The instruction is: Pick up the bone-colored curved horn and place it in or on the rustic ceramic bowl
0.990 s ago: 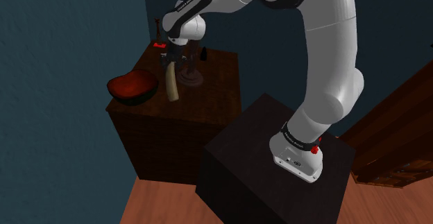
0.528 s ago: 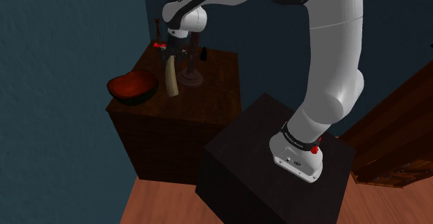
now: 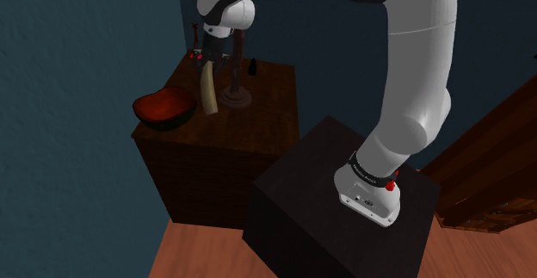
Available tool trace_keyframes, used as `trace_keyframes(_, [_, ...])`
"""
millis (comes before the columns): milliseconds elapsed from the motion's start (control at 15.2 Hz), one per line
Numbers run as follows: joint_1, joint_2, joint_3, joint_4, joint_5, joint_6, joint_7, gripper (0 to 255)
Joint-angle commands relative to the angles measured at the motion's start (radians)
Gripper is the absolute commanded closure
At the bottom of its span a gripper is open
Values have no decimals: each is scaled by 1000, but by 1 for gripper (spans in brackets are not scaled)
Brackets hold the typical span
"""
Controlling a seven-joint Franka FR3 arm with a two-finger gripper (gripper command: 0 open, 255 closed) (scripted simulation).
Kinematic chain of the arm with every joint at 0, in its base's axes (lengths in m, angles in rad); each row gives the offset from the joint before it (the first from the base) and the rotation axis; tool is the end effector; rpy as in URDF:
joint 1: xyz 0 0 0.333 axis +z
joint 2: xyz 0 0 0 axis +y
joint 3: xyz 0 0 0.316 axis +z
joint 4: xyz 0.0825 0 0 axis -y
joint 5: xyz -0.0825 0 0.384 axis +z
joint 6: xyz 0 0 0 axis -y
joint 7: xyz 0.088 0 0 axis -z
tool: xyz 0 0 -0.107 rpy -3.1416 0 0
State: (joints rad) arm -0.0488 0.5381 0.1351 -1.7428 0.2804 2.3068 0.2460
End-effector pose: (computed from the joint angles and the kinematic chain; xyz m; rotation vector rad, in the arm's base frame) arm 0.6671 0.0548 0.2734 -2.8143 0.5210 0.0296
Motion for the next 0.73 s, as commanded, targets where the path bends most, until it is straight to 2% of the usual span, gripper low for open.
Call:
trace_keyframes(0, [30,25,3,46,-11,-10,42,255])
trace_keyframes(330, [116,109,8,194,-44,-49,154,255])
trace_keyframes(660, [202,221,7,395,-78,-114,262,255])
